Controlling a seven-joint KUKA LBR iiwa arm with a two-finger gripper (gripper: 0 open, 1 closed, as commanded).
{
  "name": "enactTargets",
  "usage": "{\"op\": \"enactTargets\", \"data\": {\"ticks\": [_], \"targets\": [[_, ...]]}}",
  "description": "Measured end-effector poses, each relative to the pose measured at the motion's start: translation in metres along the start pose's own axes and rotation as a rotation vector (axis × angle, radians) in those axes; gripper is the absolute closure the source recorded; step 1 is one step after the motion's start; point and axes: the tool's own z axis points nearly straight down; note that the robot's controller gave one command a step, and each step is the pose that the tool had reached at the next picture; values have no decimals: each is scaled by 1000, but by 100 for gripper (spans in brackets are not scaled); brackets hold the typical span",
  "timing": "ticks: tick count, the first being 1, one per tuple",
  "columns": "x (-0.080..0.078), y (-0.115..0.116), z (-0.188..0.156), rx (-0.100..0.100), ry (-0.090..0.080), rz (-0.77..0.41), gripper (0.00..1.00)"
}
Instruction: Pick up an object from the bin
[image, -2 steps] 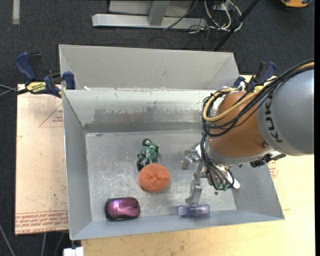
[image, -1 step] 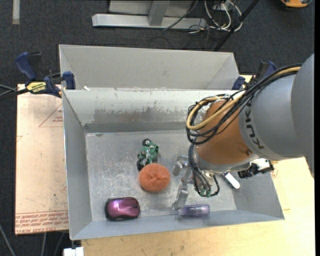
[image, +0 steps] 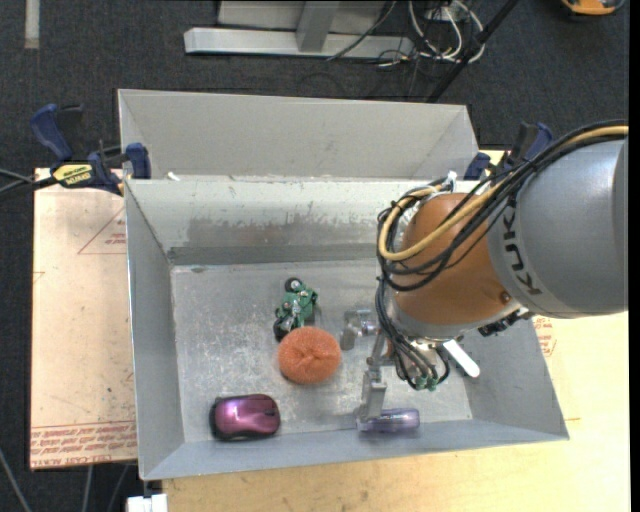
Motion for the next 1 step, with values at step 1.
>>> {"op": "enactTargets", "data": {"ticks": [1], "targets": [[-46, 0, 6, -3, -6, -41, 0]]}}
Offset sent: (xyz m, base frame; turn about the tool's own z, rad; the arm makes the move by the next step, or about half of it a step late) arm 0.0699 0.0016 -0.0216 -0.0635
